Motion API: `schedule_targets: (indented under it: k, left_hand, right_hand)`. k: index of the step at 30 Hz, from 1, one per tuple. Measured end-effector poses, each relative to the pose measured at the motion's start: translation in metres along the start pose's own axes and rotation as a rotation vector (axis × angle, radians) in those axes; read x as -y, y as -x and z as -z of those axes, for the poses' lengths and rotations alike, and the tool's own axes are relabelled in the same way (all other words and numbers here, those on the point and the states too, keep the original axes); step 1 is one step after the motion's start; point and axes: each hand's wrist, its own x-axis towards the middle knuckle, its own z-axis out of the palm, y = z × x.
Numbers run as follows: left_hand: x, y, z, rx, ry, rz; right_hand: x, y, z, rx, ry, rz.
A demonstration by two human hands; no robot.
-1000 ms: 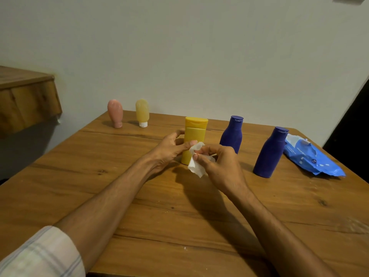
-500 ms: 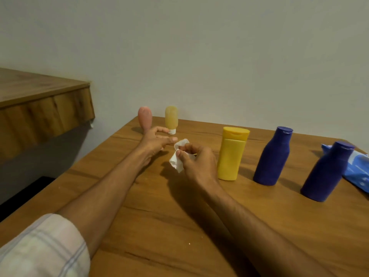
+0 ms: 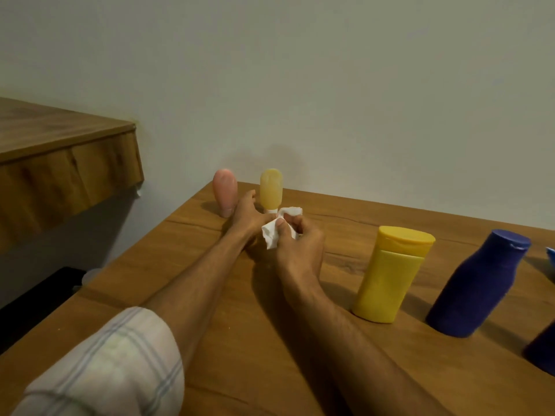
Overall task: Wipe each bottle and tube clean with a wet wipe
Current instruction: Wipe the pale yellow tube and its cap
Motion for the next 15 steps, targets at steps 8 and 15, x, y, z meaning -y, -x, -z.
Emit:
schedule_targets:
  k: [8,15]
  left_hand:
    - [-0.007,-0.001,-0.010,-0.067,0.107,0.037]
    - [-0.013,0.002,-0.009,-0.111,0.070,0.005]
  right_hand:
    - [-0.003,-0.002,-0.005,0.013,-0.013,0.005]
    - [-0.001,0.009,0.001,0.042,0.010,0.037]
